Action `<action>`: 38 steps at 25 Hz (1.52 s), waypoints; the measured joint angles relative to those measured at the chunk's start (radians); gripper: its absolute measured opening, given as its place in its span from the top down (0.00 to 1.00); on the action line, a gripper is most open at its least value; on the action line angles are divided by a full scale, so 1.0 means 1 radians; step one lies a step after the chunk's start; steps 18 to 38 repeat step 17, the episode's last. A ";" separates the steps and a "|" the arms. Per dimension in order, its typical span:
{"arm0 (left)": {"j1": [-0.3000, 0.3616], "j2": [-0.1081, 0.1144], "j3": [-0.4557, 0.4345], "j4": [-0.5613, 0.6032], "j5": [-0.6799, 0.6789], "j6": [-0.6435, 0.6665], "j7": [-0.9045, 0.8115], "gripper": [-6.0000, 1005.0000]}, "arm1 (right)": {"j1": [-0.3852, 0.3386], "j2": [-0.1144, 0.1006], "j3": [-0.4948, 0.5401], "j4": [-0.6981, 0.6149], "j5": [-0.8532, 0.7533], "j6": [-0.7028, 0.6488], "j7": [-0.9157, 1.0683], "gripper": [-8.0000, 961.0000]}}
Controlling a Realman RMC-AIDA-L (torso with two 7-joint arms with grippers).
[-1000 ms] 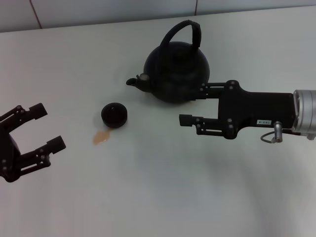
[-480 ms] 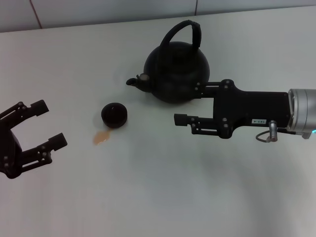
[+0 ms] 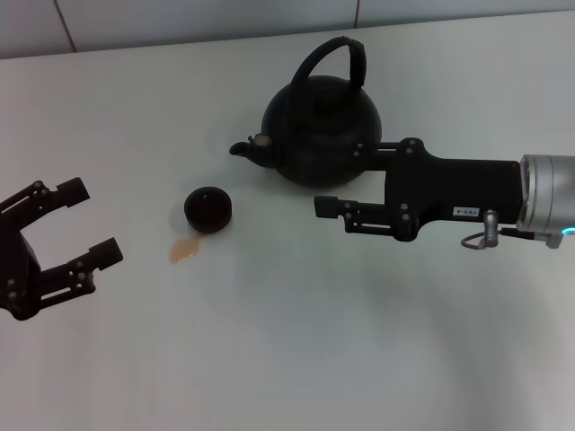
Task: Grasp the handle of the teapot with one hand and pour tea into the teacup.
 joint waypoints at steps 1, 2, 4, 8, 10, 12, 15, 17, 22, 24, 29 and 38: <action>0.000 0.000 0.000 0.000 0.000 0.000 0.000 0.14 | 0.000 0.000 -0.002 0.000 0.000 0.002 0.000 0.39; 0.000 0.000 -0.001 0.001 0.000 -0.001 -0.001 0.14 | 0.001 0.000 -0.003 0.000 0.000 0.002 0.000 0.39; 0.000 0.000 -0.001 0.001 0.000 -0.001 -0.001 0.14 | 0.001 0.000 -0.003 0.000 0.000 0.003 0.000 0.39; 0.000 0.000 -0.001 0.001 0.001 -0.001 -0.001 0.14 | 0.003 -0.001 -0.005 -0.001 0.000 0.003 0.001 0.39; 0.000 0.000 -0.001 0.001 0.001 -0.001 0.000 0.14 | 0.003 -0.001 -0.005 -0.001 -0.001 0.004 0.000 0.39; 0.001 0.000 -0.001 0.001 0.002 -0.002 0.000 0.14 | 0.004 0.003 -0.005 -0.004 -0.001 0.004 -0.004 0.39; 0.002 0.000 -0.001 0.001 0.002 -0.004 0.000 0.14 | -0.003 0.012 0.000 -0.022 -0.009 0.004 -0.010 0.39; 0.002 0.000 -0.001 0.001 0.002 -0.005 0.000 0.14 | -0.007 0.018 0.003 -0.036 -0.018 0.005 -0.011 0.39; 0.002 0.000 -0.001 0.001 0.002 -0.005 0.000 0.14 | -0.007 0.018 0.003 -0.036 -0.018 0.005 -0.011 0.39; 0.002 0.000 -0.001 0.001 0.002 -0.005 0.000 0.14 | -0.007 0.018 0.003 -0.036 -0.018 0.005 -0.011 0.39; 0.002 0.000 -0.001 0.001 0.002 -0.005 0.000 0.14 | -0.007 0.018 0.003 -0.036 -0.018 0.005 -0.011 0.39; 0.002 0.000 -0.001 0.001 0.002 -0.005 0.000 0.14 | -0.007 0.018 0.003 -0.036 -0.018 0.005 -0.011 0.39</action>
